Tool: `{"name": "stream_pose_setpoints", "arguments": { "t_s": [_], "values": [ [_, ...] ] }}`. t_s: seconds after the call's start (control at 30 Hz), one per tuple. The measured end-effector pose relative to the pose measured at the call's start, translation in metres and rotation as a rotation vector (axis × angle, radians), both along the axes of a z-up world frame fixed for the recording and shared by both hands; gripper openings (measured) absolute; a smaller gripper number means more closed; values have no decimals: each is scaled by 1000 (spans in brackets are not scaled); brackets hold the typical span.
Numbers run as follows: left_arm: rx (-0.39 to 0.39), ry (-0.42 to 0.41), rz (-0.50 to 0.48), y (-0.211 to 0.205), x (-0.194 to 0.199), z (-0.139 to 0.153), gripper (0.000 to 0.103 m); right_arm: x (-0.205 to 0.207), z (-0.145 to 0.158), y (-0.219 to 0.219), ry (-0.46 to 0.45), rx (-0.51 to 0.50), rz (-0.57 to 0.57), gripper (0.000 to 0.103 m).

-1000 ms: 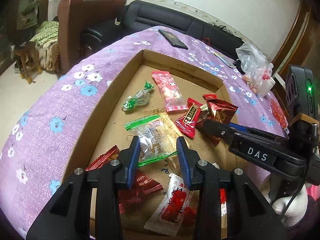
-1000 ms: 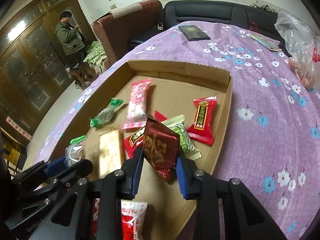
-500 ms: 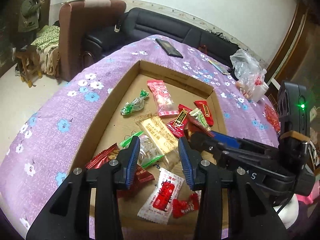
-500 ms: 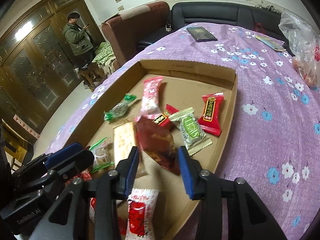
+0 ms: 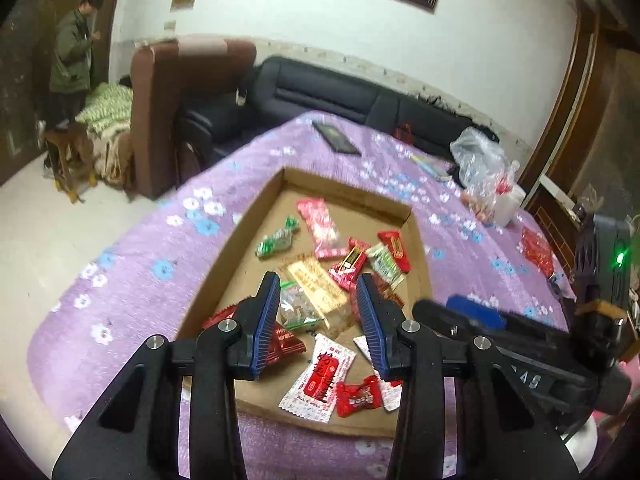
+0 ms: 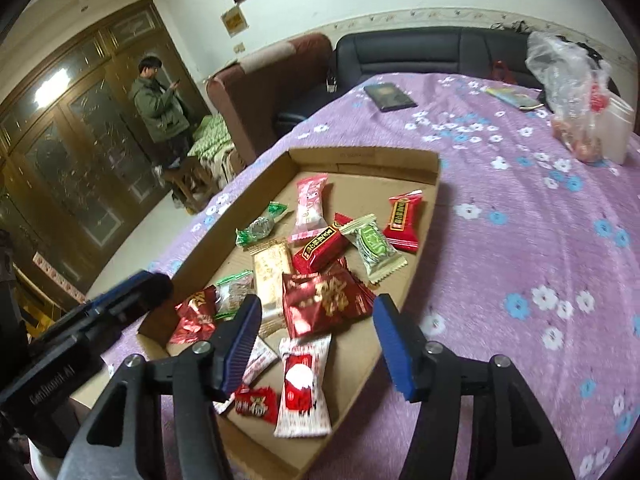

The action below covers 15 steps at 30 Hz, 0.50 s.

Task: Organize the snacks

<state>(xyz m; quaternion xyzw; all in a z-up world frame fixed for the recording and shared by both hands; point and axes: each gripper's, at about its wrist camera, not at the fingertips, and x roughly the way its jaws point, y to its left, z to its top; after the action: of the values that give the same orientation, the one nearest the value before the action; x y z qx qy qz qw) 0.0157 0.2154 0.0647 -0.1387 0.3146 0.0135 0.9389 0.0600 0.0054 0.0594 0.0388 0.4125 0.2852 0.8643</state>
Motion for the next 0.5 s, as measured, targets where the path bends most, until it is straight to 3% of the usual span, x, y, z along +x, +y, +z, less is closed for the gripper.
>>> {"name": "stream_pose_setpoints", "arguments": {
  "t_s": [0.2, 0.27, 0.3, 0.43, 0.5],
  "values": [
    [64, -123, 43, -10, -34, 24, 40, -29, 6, -14, -40, 10, -30, 67],
    [89, -168, 63, -13, -47, 32, 55, -38, 8, -17, -58, 6, -41, 68],
    [101, -196, 79, -15, -54, 35, 70, -42, 9, -19, -64, 5, -45, 68],
    [161, -308, 148, -22, -83, 50, 76, -58, 13, -26, -86, 17, -54, 70],
    [184, -347, 204, -25, -98, 56, 85, -67, 15, -29, -99, 20, -59, 70]
  ]
}}
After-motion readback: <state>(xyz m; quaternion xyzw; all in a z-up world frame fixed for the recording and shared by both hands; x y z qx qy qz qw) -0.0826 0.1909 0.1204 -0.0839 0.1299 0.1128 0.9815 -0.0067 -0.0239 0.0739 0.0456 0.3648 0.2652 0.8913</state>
